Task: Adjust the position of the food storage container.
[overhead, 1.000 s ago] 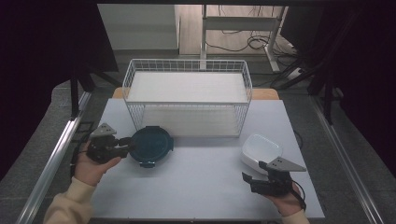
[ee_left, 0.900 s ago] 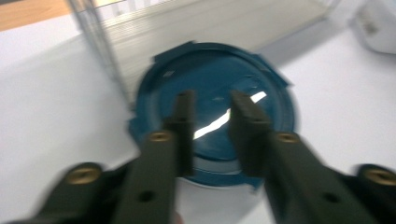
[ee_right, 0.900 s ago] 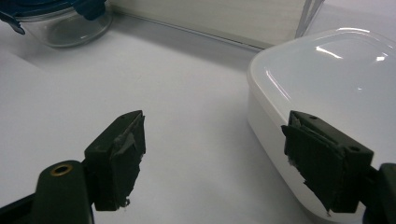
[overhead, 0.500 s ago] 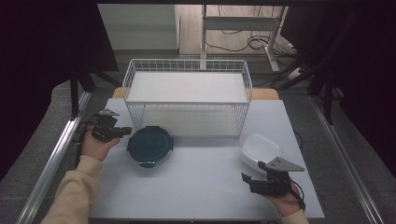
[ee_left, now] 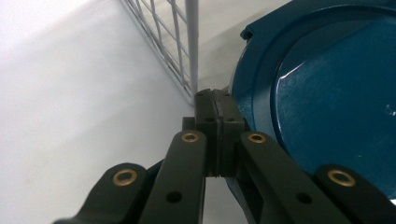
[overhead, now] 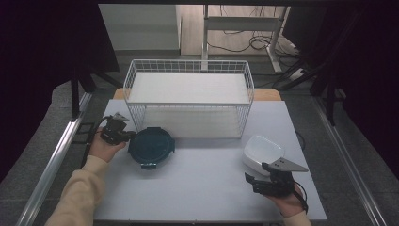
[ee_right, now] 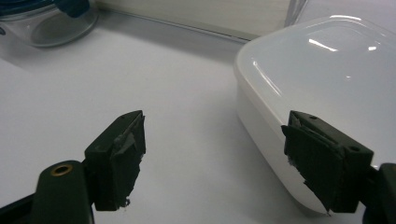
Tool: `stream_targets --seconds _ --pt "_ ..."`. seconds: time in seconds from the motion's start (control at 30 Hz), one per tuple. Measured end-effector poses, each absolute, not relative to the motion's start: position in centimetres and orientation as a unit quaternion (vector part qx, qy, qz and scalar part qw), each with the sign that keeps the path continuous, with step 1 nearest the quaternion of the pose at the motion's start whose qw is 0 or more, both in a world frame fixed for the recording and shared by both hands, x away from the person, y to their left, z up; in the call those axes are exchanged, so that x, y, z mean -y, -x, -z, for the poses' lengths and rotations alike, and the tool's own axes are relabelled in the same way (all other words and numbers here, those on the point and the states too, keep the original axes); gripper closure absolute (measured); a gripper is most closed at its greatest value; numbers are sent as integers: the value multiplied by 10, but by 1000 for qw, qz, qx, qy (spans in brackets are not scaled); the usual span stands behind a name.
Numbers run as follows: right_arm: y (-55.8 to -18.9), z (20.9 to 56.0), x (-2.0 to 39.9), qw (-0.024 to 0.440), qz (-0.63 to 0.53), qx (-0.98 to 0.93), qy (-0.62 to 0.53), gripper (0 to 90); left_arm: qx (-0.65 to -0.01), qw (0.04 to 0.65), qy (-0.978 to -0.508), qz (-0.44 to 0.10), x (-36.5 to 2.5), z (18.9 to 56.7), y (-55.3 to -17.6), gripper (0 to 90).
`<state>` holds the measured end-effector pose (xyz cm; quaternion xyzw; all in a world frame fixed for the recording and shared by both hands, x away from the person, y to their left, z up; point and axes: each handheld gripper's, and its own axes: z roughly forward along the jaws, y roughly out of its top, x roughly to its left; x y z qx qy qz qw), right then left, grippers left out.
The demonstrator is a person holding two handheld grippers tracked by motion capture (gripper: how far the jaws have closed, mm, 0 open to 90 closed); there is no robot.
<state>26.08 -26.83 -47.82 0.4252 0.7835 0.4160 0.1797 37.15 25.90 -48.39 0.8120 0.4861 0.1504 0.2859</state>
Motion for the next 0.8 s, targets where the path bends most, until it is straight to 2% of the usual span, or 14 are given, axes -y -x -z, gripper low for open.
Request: stream_targets --seconds 0.37,0.8 --pt "-263 476 267 179 -422 -779 -428 209 -471 296 -819 -140 -250 485 -370 900" --pt "-266 476 264 176 -426 -781 -421 208 -444 307 -830 -138 -222 485 -368 900"
